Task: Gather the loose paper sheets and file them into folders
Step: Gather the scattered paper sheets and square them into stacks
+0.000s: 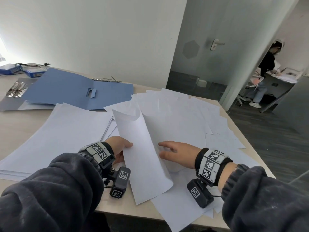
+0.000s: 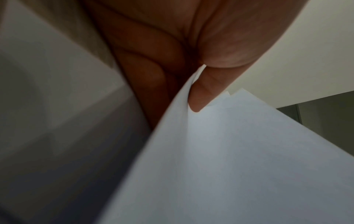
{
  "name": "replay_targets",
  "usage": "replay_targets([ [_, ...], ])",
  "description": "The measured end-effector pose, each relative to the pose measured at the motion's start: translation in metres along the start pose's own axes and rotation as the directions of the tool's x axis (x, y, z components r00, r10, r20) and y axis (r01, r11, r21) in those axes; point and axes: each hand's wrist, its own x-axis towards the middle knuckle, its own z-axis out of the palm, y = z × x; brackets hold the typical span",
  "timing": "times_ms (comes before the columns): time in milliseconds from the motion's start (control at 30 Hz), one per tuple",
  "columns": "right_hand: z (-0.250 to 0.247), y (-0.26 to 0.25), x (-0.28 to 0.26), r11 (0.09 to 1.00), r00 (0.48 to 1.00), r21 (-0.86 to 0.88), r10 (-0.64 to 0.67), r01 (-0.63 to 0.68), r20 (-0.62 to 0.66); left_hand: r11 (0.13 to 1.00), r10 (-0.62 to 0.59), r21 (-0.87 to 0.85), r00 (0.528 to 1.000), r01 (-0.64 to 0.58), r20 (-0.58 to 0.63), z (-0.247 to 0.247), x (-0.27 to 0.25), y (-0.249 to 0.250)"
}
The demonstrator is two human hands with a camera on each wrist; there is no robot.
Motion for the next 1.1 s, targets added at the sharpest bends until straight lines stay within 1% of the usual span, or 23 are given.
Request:
replay_targets([
  [67,0.003,-0.006,0.003,0.999,1.0,-0.038,0.007,-0.006,0.028,1.0,0.001,-0.004,1.0,-0.001,0.004,0.0,-0.001,0.0],
  [167,0.007,-0.014,0.005,0.995,0.999,-0.092,0.029,-0.026,0.03,1.0,0.01,-0.006,1.0,-0.01,0.009,0.0,-0.002,0.0],
  [300,0.009,-0.025,0.003,0.998,0.999,-0.057,0.034,-0.033,0.015,1.0,0.008,0.0,1.0,-0.008,0.03,0.0,-0.006,-0.001],
  [367,0.01,-0.028,0.002,0.995,0.999,-0.091,0.048,-0.048,-0.006,1.0,0.012,-0.006,1.0,-0.012,0.028,0.0,-0.005,-0.001],
  [467,0.011,-0.024,0.01,0.983,0.993,-0.168,0.061,-0.077,-0.096,1.0,0.014,-0.014,1.0,-0.014,0.025,-0.001,-0.003,-0.001],
  [567,-0.006,-0.021,0.01,0.983,0.97,-0.129,0.096,-0.127,-0.224,1.0,0.013,-0.028,1.0,-0.012,0.025,-0.001,-0.003,0.0],
  [600,-0.015,-0.019,0.01,0.987,0.951,-0.09,0.099,-0.13,-0.294,0.999,0.011,-0.035,1.0,-0.01,0.026,-0.001,-0.002,0.0],
  [633,-0.024,-0.019,0.007,0.992,0.919,-0.038,0.098,-0.121,-0.381,0.999,0.009,-0.041,1.0,-0.008,0.023,0.0,-0.001,0.0],
  [667,-0.033,-0.02,0.002,0.996,0.872,0.03,0.092,-0.088,-0.48,0.999,0.006,-0.041,1.0,-0.006,0.018,0.0,-0.001,0.0],
  [733,-0.048,-0.027,-0.008,0.987,0.755,0.144,0.037,0.077,-0.655,0.999,0.005,-0.044,1.0,-0.005,0.011,0.0,-0.001,0.0],
  [767,-0.054,-0.032,-0.013,0.968,0.699,0.178,0.003,0.178,-0.715,0.999,0.004,-0.046,1.0,-0.004,0.009,0.0,-0.001,0.0],
  [800,-0.058,-0.037,-0.018,0.932,0.65,0.229,-0.009,0.281,-0.76,0.999,0.001,-0.043,1.0,0.0,0.008,0.0,0.0,0.0],
  [833,-0.061,-0.044,-0.022,0.874,0.623,0.314,0.017,0.371,-0.782,0.999,-0.003,-0.041,1.0,0.004,0.004,0.0,0.001,0.0],
  [867,-0.064,-0.05,-0.024,0.79,0.613,0.419,0.071,0.447,-0.787,0.999,-0.005,-0.043,1.0,0.005,-0.003,0.0,0.001,-0.001],
  [900,-0.066,-0.053,-0.025,0.698,0.617,0.518,0.138,0.494,-0.774,0.999,-0.004,-0.05,1.0,0.004,-0.007,0.0,0.001,-0.001],
  [933,-0.067,-0.054,-0.025,0.622,0.628,0.598,0.21,0.505,-0.749,0.998,-0.005,-0.059,1.0,0.004,-0.006,0.0,0.001,-0.001],
  [967,-0.069,-0.053,-0.024,0.582,0.64,0.653,0.274,0.484,-0.718,0.997,-0.001,-0.072,1.0,0.001,-0.001,0.0,0.001,-0.002],
  [1033,-0.066,-0.042,-0.019,0.557,0.668,0.737,0.384,0.383,-0.638,0.994,0.018,-0.112,1.0,-0.017,0.002,0.0,0.001,-0.003],
  [1067,-0.061,-0.033,-0.015,0.556,0.692,0.771,0.423,0.312,-0.585,0.991,0.029,-0.134,1.0,-0.029,-0.001,0.0,0.001,-0.003],
  [1100,-0.056,-0.023,-0.011,0.573,0.72,0.787,0.445,0.227,-0.532,0.986,0.038,-0.161,0.999,-0.037,-0.002,0.0,0.002,-0.002],
])
